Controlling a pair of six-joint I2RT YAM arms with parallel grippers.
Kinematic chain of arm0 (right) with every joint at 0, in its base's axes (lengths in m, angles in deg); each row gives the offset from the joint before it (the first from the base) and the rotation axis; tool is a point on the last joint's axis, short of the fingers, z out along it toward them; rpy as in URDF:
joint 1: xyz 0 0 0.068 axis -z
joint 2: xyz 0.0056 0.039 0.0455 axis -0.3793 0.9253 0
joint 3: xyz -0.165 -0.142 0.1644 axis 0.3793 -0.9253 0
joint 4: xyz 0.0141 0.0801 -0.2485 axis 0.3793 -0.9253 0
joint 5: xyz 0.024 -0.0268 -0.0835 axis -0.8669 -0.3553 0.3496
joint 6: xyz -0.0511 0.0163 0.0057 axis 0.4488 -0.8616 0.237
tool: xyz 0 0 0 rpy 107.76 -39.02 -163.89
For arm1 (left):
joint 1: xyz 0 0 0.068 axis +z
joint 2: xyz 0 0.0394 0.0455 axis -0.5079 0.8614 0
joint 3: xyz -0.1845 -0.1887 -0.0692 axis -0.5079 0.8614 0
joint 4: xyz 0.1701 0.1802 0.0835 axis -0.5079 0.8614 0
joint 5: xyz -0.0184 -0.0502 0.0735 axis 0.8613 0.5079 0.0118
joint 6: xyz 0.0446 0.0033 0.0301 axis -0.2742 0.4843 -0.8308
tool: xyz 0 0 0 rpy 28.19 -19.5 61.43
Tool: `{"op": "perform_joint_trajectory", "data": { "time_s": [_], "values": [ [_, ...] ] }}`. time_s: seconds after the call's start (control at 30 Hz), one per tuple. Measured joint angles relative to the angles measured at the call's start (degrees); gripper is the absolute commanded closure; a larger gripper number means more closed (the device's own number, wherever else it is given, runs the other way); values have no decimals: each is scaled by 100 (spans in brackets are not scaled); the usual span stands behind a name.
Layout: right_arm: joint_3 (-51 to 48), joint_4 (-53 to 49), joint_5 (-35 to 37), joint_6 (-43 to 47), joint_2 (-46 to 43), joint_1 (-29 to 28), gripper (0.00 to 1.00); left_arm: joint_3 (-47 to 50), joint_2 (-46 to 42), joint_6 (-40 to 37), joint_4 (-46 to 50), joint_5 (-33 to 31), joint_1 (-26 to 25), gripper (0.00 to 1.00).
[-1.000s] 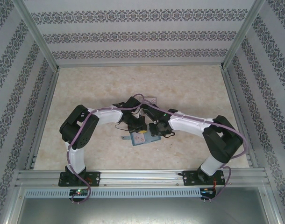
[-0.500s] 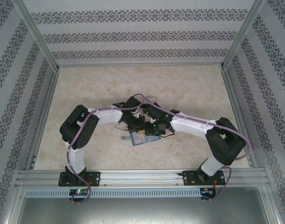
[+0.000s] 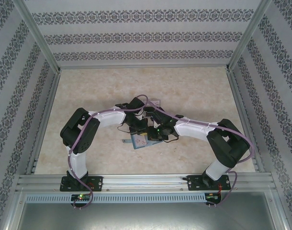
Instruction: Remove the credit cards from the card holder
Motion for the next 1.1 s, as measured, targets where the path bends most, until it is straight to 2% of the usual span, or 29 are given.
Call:
{"op": "perform_joint_trajectory", "data": {
  "time_s": [0.23,0.4,0.67,1.1],
  "values": [
    [-59,44,-9,2,20,2,89,-136,-299,-61,96,-9,42,96],
    [-59,105,-131,-2,20,2,86,-114,-476,-170,297,-155,131,96],
    [48,208,-332,-17,122,2,85,415,-890,-297,516,-352,164,96],
    [570,337,-584,-17,649,2,82,949,-918,-326,542,-348,164,96]
  ]
}}
